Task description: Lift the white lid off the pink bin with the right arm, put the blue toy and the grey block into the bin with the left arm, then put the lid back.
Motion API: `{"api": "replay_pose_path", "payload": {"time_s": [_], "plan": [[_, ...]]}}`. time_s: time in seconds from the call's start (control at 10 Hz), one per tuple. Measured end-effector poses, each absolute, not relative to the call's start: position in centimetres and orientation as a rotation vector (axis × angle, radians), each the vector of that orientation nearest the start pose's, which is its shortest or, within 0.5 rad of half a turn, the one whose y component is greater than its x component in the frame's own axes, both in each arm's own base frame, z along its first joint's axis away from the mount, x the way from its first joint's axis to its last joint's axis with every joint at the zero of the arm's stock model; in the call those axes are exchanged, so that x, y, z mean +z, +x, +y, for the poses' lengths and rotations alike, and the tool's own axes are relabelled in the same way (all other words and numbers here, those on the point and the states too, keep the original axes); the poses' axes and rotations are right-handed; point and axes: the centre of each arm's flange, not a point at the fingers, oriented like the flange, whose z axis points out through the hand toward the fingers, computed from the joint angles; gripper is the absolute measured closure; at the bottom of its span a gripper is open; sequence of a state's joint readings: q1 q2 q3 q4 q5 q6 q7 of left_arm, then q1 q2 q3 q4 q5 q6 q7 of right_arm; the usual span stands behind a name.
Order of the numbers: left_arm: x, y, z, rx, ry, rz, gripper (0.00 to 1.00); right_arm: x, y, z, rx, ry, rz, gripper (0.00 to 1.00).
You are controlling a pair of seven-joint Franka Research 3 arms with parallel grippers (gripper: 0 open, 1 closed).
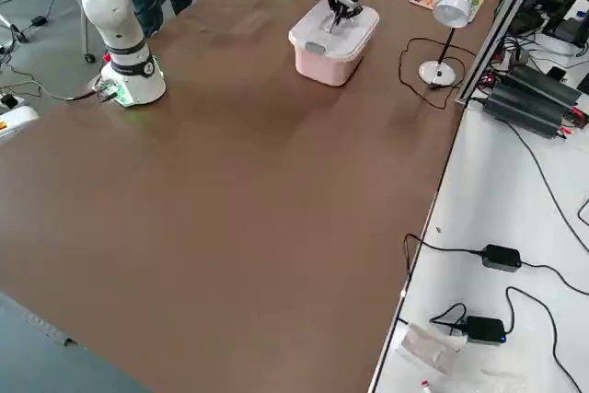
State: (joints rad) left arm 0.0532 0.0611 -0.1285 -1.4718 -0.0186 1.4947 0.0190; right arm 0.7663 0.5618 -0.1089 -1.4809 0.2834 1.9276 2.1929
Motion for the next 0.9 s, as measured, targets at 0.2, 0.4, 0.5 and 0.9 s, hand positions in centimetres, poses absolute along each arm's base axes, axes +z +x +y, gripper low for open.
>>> {"api": "replay_pose_path", "payload": {"time_s": [0.2, 0.4, 0.5, 0.9], "plan": [[63.04, 56.43, -4.31, 0.061, -3.163, 0.149, 0.00, 34.22, 52.96, 44.90, 0.346, -2.189, 2.337, 0.93], [63.04, 56.41, -4.56, 0.061, -3.163, 0.153, 0.00, 34.20, 52.95, 44.92, 0.346, -2.190, 2.337, 0.93], [63.04, 56.41, -4.59, 0.061, -3.163, 0.153, 0.00, 34.20, 52.95, 44.92, 0.345, -2.190, 2.336, 0.93], [63.04, 56.41, -4.60, 0.061, -3.163, 0.141, 0.00, 34.29, 53.00, 44.94, 0.345, -2.216, 2.305, 0.93]]}}
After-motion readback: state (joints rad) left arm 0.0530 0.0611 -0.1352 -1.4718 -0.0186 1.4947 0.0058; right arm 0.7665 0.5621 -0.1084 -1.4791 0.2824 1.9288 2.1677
